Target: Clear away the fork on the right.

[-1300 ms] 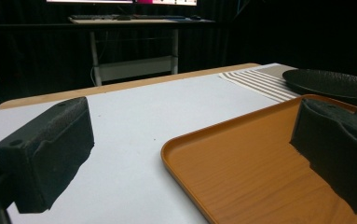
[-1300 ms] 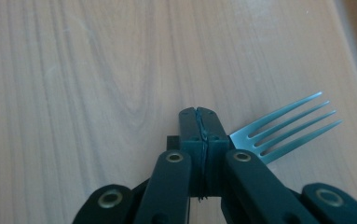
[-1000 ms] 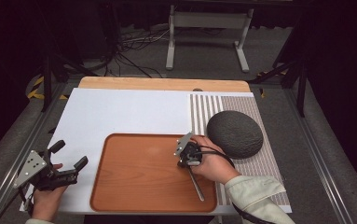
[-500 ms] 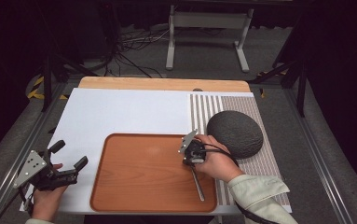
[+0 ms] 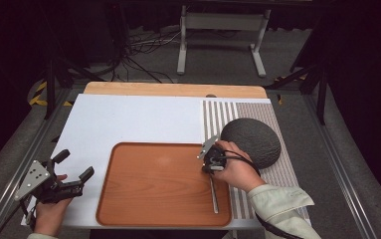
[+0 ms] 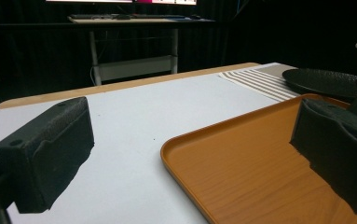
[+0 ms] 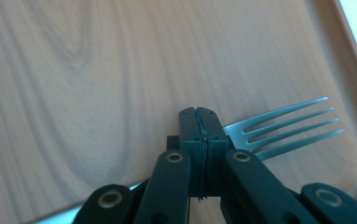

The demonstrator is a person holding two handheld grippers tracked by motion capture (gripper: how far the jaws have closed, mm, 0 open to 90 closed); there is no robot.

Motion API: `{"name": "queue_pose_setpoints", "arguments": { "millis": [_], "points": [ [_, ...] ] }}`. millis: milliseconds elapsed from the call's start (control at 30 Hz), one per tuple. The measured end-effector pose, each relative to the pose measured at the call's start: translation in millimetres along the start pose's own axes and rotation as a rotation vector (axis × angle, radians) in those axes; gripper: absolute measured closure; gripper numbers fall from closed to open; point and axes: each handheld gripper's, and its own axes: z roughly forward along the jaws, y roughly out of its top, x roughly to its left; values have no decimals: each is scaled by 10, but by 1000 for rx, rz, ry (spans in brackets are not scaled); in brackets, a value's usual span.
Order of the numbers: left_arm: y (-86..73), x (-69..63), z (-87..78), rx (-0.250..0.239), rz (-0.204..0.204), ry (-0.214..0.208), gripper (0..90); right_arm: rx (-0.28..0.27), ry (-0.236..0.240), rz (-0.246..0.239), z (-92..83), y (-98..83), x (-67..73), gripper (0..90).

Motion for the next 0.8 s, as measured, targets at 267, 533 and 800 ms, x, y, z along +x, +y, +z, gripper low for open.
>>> {"name": "queue_pose_setpoints", "arguments": {
  "millis": [267, 533, 800],
  "points": [
    [1, 0, -3, -1, -1, 0, 2, -3, -9, 21, -27, -67, -61, 900],
    [1, -1, -3, -1, -1, 0, 1, -11, -12, 43, -32, -85, -70, 900],
    [2, 1, -8, -3, 2, 3, 2, -43, -12, 56, -83, -72, -72, 900]
  ]
}}
